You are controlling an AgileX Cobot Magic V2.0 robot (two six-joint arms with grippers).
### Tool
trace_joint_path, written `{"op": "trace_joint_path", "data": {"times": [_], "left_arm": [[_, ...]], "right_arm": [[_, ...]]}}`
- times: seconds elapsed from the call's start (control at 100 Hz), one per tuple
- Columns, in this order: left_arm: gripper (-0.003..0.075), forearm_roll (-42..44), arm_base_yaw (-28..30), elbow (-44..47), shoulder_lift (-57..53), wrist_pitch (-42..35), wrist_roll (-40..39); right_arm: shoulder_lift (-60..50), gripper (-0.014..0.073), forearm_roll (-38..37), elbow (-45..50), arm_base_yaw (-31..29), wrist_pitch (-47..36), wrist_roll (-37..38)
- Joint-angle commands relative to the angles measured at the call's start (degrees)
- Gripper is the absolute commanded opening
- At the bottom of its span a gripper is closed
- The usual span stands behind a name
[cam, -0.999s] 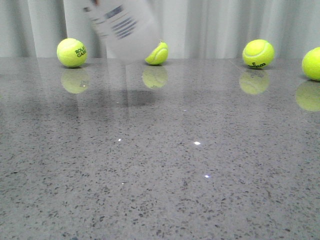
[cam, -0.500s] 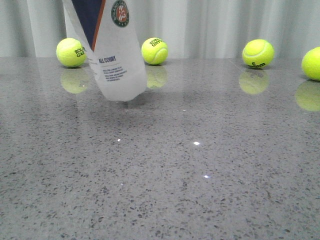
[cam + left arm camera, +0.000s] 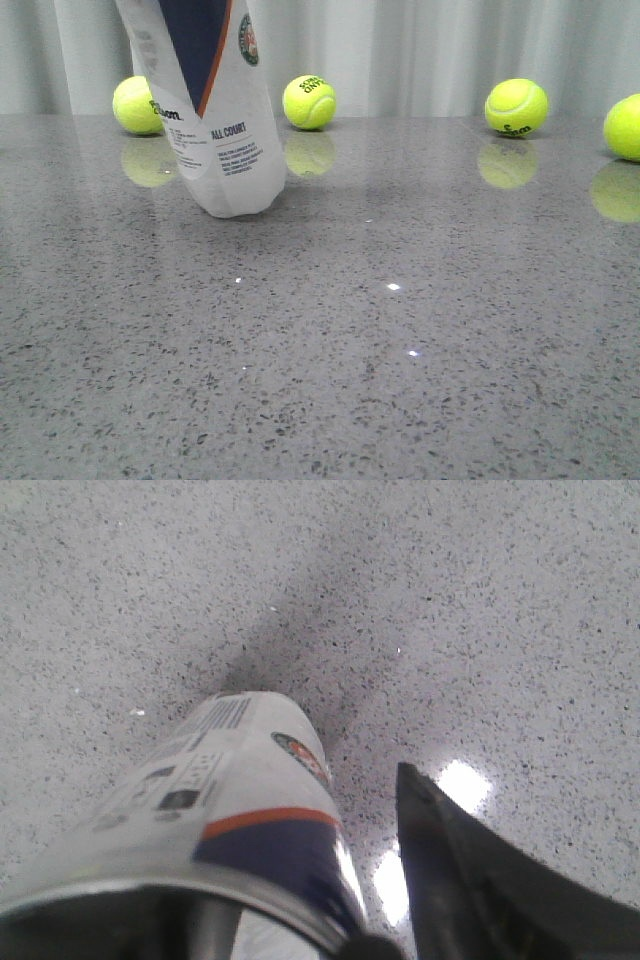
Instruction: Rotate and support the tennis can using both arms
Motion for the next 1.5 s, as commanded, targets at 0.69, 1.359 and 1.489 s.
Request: {"op": "trace_joint_path", "data": {"times": [0.69, 1.359, 1.489], "left_arm": [[0.0319, 0.4, -0.3, -17.4, 2.9, -5.1, -0.1], [-0.0018, 4.1, -0.3, 14.8, -24.3, -25.7, -10.9], [-0.0018, 3.6, -0.3, 25.6, -32.3, -34.3, -10.9]], "right_arm": [[0.5, -0.0069, 0.2, -1.5, -0.4, -5.0, -0.2], [0.5, -0.0069, 0.2, -1.5, -0.4, -5.0, -0.2], [0.5, -0.0069, 0.2, -1.5, -0.4, -5.0, -0.2]]}}
